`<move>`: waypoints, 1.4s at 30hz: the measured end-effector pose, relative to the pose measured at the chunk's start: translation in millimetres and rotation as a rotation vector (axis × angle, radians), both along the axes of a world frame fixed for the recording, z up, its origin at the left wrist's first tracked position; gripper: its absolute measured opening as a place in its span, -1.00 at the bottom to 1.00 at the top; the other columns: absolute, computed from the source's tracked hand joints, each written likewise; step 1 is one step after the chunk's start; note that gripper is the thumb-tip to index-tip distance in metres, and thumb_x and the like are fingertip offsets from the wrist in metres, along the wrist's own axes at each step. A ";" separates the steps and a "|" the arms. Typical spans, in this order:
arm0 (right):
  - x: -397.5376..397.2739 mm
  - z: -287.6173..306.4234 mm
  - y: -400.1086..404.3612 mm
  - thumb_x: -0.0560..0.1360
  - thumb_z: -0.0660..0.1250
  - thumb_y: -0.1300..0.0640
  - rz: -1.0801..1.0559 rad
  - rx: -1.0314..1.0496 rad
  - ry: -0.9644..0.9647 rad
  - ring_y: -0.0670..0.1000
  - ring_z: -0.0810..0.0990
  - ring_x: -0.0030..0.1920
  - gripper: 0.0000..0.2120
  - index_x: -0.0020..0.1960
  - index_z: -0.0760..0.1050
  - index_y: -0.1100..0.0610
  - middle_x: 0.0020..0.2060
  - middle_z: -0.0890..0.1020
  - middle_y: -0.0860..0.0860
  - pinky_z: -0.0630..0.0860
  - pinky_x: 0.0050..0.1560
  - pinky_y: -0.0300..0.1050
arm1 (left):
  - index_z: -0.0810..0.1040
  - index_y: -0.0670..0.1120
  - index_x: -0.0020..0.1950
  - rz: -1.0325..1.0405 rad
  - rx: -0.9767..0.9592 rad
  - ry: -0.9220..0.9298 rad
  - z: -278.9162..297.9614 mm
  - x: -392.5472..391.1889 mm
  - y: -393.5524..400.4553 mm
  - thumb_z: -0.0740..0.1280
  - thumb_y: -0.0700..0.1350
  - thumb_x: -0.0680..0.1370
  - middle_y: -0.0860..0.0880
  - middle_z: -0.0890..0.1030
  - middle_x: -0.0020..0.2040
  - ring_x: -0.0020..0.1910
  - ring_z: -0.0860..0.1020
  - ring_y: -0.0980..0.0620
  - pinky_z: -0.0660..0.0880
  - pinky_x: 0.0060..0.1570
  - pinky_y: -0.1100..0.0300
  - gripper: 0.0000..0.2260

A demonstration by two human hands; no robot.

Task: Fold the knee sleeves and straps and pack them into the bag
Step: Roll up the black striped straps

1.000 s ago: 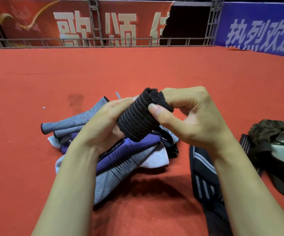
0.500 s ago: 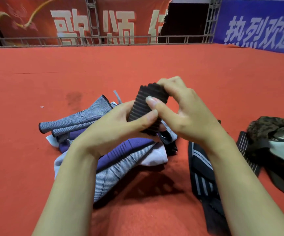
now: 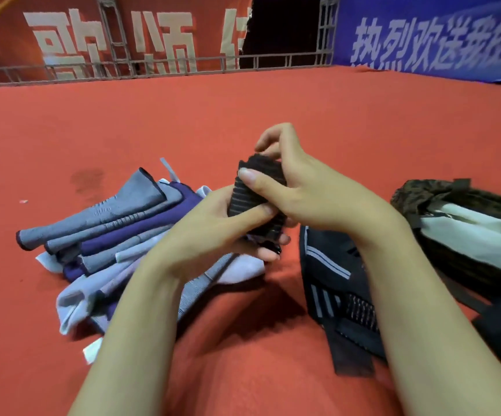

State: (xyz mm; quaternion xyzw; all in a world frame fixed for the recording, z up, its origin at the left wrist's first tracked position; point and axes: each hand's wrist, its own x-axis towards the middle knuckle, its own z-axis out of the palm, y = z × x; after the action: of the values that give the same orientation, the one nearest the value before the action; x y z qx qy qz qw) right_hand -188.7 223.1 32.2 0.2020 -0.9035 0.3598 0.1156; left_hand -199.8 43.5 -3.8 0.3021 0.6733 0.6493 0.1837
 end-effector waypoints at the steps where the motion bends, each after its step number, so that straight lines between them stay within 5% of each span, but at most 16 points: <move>1: 8.1 0.6 4.8 0.64 0.26 -0.20 -0.025 -0.014 -0.052 -0.20 0.62 -0.24 -0.57 0.36 0.22 -0.01 0.05 0.58 -0.03 0.52 -0.23 -0.26 | 0.62 -0.20 0.18 -0.037 -0.005 0.006 -2.6 1.7 7.8 0.36 -0.11 0.61 -0.13 0.72 0.01 -0.04 0.70 -0.04 0.65 -0.13 0.13 -0.78; 4: 34.4 -2.9 22.3 0.59 0.19 -0.35 -0.154 0.241 -0.132 -0.05 0.65 -0.21 -0.52 0.38 0.31 -0.10 -0.06 0.67 -0.04 0.59 -0.07 -0.01 | 0.65 -0.19 0.07 -0.106 -0.086 0.101 -13.1 6.4 30.2 0.40 -0.27 0.61 -0.04 0.72 -0.11 -0.10 0.67 0.09 0.58 -0.07 0.19 -0.93; 7: 57.2 -17.4 45.5 0.56 0.15 -0.41 -0.294 0.407 -0.018 -0.03 0.56 -0.26 -0.52 -0.06 0.49 0.01 -0.30 0.60 -0.06 0.47 -0.22 0.05 | 0.68 -0.21 0.07 -0.140 -0.129 0.033 -22.6 17.1 52.7 0.44 -0.28 0.59 0.00 0.73 -0.15 -0.18 0.67 0.15 0.56 -0.17 0.34 -0.92; 10: 83.3 -30.6 74.2 0.53 0.18 -0.40 -0.374 0.353 0.153 0.02 0.49 -0.37 -0.49 -0.24 0.42 0.04 -0.44 0.51 -0.04 0.39 -0.30 0.06 | 0.66 -0.30 0.16 -0.211 -0.152 -0.088 -37.8 23.4 73.1 0.48 -0.14 0.59 -0.16 0.72 0.03 0.04 0.71 -0.10 0.64 0.18 0.06 -0.74; 13: 103.8 -38.9 120.0 0.61 0.24 -0.22 -0.493 0.229 0.162 0.00 0.49 -0.29 -0.61 -0.21 0.43 0.06 -0.37 0.55 -0.08 0.28 -0.23 0.00 | 0.68 -0.20 0.13 -0.186 -0.235 -0.079 -52.7 32.1 89.8 0.45 -0.03 0.61 -0.10 0.74 0.01 -0.02 0.66 0.04 0.63 0.13 0.11 -0.75; 17: 112.9 -57.9 184.0 0.55 0.02 -0.41 -0.656 0.320 -0.108 -0.01 0.58 -0.08 -0.46 -0.08 0.49 0.02 -0.17 0.61 -0.10 0.38 -0.07 0.00 | 0.67 0.00 0.01 -0.008 -0.353 0.235 -75.9 35.0 103.7 0.43 -0.05 0.62 0.09 0.71 -0.12 -0.18 0.64 0.18 0.60 -0.08 0.19 -0.95; 19: 117.4 -68.8 197.6 0.49 0.04 -0.44 -0.581 0.377 -0.373 -0.08 0.62 -0.05 -0.45 -0.05 0.54 -0.02 -0.12 0.65 -0.14 0.48 0.04 -0.04 | 0.60 0.13 0.08 0.060 -0.399 0.397 -91.2 32.8 104.3 0.46 0.08 0.55 0.14 0.63 0.01 -0.04 0.60 0.23 0.54 0.04 0.16 -0.86; 21: 121.7 -82.5 204.1 0.53 0.14 -0.39 -0.517 0.362 -0.519 -0.14 0.62 -0.02 -0.54 0.00 0.56 -0.03 -0.09 0.67 -0.17 0.51 0.13 -0.07 | 0.46 0.28 0.31 -0.115 -0.518 0.479 -106.5 34.8 102.0 0.48 0.29 0.43 0.18 0.42 0.30 0.31 0.40 0.25 0.36 0.33 0.19 -0.51; 24: 114.6 -106.2 210.7 0.61 0.30 -0.22 -0.551 0.462 -0.471 -0.03 0.61 0.10 -0.72 0.13 0.54 -0.03 0.03 0.66 -0.11 0.50 0.21 0.01 | 0.26 0.38 0.51 -0.296 -0.733 0.568 -120.5 38.8 101.6 0.55 0.38 0.34 0.20 0.12 0.48 0.52 0.07 0.14 0.07 0.48 0.16 -0.18; 28: 99.7 -123.6 209.1 0.58 0.40 0.14 -0.576 0.551 -0.324 0.09 0.52 0.26 -0.59 0.41 0.45 -0.02 0.19 0.55 -0.01 0.43 0.34 0.02 | 0.47 0.38 0.36 -0.216 -0.617 0.563 -124.8 35.1 103.2 0.56 0.29 0.39 0.21 0.19 0.40 0.48 0.15 0.17 0.15 0.55 0.10 -0.43; 32: 101.6 -121.0 178.0 0.58 0.38 0.00 -0.429 0.357 -0.015 -0.05 0.57 0.11 -0.77 0.23 0.59 -0.08 0.06 0.59 -0.13 0.52 0.19 0.00 | 0.55 0.38 0.27 -0.201 -0.510 0.508 -129.4 30.5 103.4 0.40 0.36 0.42 0.18 0.31 0.35 0.48 0.29 0.16 0.25 0.55 0.05 -0.58; 35: 108.1 -112.8 146.1 0.52 0.35 -0.26 -0.173 0.084 -0.164 -0.19 0.60 0.12 -0.66 0.23 0.59 -0.17 0.09 0.61 -0.22 0.54 0.10 -0.22 | 0.59 0.26 0.28 -0.181 -0.416 0.434 -126.4 25.6 102.4 0.38 0.26 0.50 0.11 0.43 0.30 0.41 0.44 0.14 0.34 0.49 0.13 -0.64; 37: 109.6 -116.4 140.0 0.42 0.44 -0.33 -0.064 0.081 -0.304 -0.22 0.56 0.17 -0.47 0.34 0.49 -0.23 0.17 0.54 -0.25 0.47 0.09 -0.37 | 0.60 0.20 0.31 -0.191 -0.409 0.406 -124.7 25.7 101.7 0.39 0.23 0.52 0.09 0.45 0.29 0.38 0.47 0.13 0.35 0.44 0.22 -0.62; 39: 107.1 -125.6 143.6 0.41 0.53 -0.24 -0.049 0.149 -0.331 -0.23 0.54 0.15 -0.40 0.39 0.43 -0.27 0.18 0.48 -0.27 0.43 0.06 -0.42 | 0.53 0.21 0.33 -0.175 -0.434 0.398 -123.8 27.5 101.8 0.41 0.19 0.50 0.09 0.43 0.30 0.37 0.47 0.14 0.34 0.42 0.28 -0.60; 42: 99.8 -129.5 150.3 0.53 0.48 0.12 -0.158 0.089 -0.150 -0.13 0.62 -0.05 -0.72 0.14 0.65 -0.21 0.00 0.57 -0.19 0.45 -0.11 -0.34 | 0.37 0.14 0.42 -0.154 -0.475 0.388 -124.0 29.5 101.3 0.41 0.01 0.48 0.07 0.37 0.32 0.38 0.42 0.19 0.30 0.41 0.36 -0.48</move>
State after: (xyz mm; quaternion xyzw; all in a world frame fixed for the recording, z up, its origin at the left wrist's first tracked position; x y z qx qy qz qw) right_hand -89.0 373.3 -97.3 0.1075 -0.9378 0.3232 0.0666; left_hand -170.3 144.8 -127.8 0.4191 0.8038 0.3882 0.1659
